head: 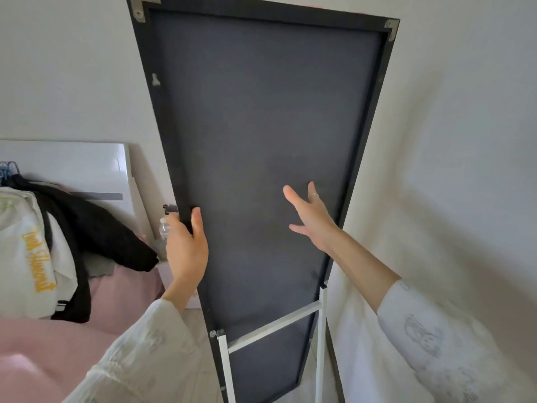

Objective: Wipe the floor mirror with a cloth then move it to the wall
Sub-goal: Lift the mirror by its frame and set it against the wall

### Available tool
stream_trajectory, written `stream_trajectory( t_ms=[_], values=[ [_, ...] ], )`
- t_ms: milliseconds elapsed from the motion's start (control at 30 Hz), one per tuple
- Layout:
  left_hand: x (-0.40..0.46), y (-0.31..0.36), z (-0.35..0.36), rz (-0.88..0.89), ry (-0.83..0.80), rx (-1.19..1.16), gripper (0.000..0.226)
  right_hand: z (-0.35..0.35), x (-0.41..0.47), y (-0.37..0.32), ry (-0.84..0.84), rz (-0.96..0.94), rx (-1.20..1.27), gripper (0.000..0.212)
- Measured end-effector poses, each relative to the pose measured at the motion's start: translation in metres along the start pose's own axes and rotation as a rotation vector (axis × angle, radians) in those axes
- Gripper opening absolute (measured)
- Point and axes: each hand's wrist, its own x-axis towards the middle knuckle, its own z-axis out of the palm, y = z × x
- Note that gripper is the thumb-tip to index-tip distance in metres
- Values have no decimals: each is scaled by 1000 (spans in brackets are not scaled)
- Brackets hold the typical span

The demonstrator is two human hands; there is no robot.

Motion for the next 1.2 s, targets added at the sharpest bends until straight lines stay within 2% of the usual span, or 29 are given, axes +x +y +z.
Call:
stream_trajectory(
  t_ms=[100,367,467,567,767,900,1100,1200],
  values=[
    [-13,-4,-13,54,-92,44,26,16,-15,-2,32,21,-3,94],
    [-39,2,-41,257,-289,236,37,2,-36,-9,21,36,-75,99],
    [-55,12,-45,312,-409,250,33,-4,-42,-16,12,12,-76,96],
    [-73,24,-42,314,-481,250,37,-2,-53,-18,-10,-77,-39,81],
    [-104,39,-23,334,-554,214,36,-20,-67,-17,-124,-112,-20,58],
    [-128,54,-6,407,-568,263,33,-48,-72,-11,-153,-134,-49,56],
    [-161,75,15,339,-580,210,30,-91,-70,-7,-177,-127,-99,56],
    [-178,87,28,362,-569,219,30,-105,-69,-5,-190,-121,-108,55]
  ],
)
